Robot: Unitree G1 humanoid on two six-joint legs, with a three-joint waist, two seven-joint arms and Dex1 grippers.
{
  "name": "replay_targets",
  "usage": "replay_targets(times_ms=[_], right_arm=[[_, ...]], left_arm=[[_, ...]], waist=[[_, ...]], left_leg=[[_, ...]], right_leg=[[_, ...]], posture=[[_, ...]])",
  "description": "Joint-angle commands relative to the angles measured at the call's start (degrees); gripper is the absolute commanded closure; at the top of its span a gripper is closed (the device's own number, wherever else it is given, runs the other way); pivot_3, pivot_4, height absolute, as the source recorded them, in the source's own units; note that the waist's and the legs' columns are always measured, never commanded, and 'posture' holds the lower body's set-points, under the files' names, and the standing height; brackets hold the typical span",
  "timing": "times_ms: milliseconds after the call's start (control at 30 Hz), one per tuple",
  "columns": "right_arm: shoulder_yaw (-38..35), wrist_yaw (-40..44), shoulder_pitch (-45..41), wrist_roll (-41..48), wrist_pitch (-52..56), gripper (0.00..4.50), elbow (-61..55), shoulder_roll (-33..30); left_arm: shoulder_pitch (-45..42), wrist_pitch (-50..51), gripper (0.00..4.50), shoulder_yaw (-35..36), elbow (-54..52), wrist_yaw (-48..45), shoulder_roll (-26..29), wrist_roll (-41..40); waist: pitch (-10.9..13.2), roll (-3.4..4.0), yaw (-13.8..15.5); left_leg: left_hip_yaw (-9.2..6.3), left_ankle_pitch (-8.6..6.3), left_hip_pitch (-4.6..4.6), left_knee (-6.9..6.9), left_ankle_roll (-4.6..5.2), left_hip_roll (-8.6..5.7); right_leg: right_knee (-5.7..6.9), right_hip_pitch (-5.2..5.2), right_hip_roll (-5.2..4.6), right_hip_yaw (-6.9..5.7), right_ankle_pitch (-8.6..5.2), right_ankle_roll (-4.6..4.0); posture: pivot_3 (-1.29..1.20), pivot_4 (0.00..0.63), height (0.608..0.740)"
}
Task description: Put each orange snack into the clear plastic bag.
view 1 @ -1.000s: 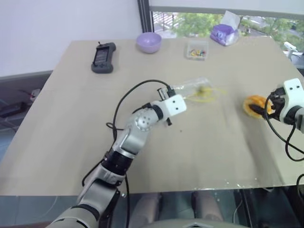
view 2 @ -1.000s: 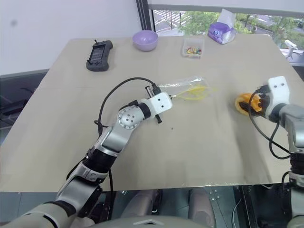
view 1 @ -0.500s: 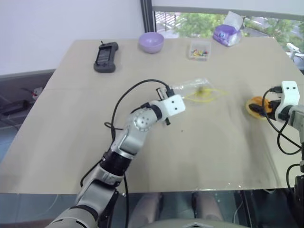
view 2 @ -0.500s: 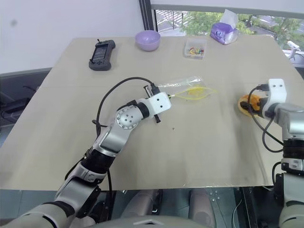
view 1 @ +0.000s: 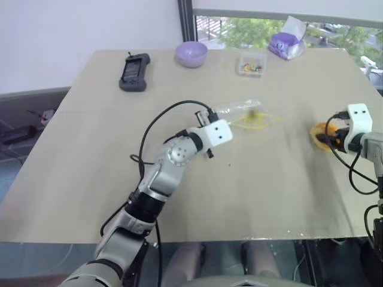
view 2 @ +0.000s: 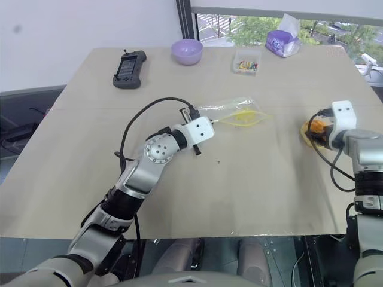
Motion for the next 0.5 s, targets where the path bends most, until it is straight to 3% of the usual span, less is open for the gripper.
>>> replay_targets(times_ms=[33, 133, 300, 500], right_arm=[[1.5, -0.2, 1.1, -1.1, 1.8, 3.64, 0.9, 0.1], [2.1, -0.2, 1.4, -1.5, 1.4, 4.48, 0.3, 0.1], [-1.6, -0.1, -0.5, 1.8, 2.5, 4.50, -3.0, 2.0], [-1.5, 7.6, -2.5, 7.2, -1.8, 4.50, -16.8, 1.6]], left_arm=[[0.2, 0.2, 4.50, 0.8, -3.2, 0.6, 0.2, 0.2], [0.2, 0.3, 4.50, 0.7, -3.2, 0.6, 0.2, 0.1], [0.0, 0.2, 4.50, 0.6, -3.0, 0.6, 0.2, 0.0], [0.0, -0.1, 4.50, 0.2, -2.6, 0.6, -0.1, 0.0]], waist=[[0.0, 0.00, 0.0], [0.0, 0.00, 0.0], [0.0, 0.00, -0.1], [0.1, 0.19, -0.8]], left_leg=[[0.00, 0.00, 0.00, 0.00, 0.00, 0.00], [0.00, 0.00, 0.00, 0.00, 0.00, 0.00], [0.00, 0.00, 0.00, 0.00, 0.00, 0.00], [0.08, 0.00, -0.07, -0.02, 0.00, 0.02]], right_leg=[[0.00, 0.00, 0.00, 0.00, 0.00, 0.00], [0.00, 0.00, 0.00, 0.00, 0.00, 0.00], [0.01, 0.00, 0.01, 0.00, 0.00, 0.00], [0.06, -0.16, 0.01, 0.10, 0.00, 0.00]], posture=[[0.00, 0.150, 0.740], [0.00, 0.150, 0.740], [0.00, 0.150, 0.740], [0.00, 0.150, 0.740]])
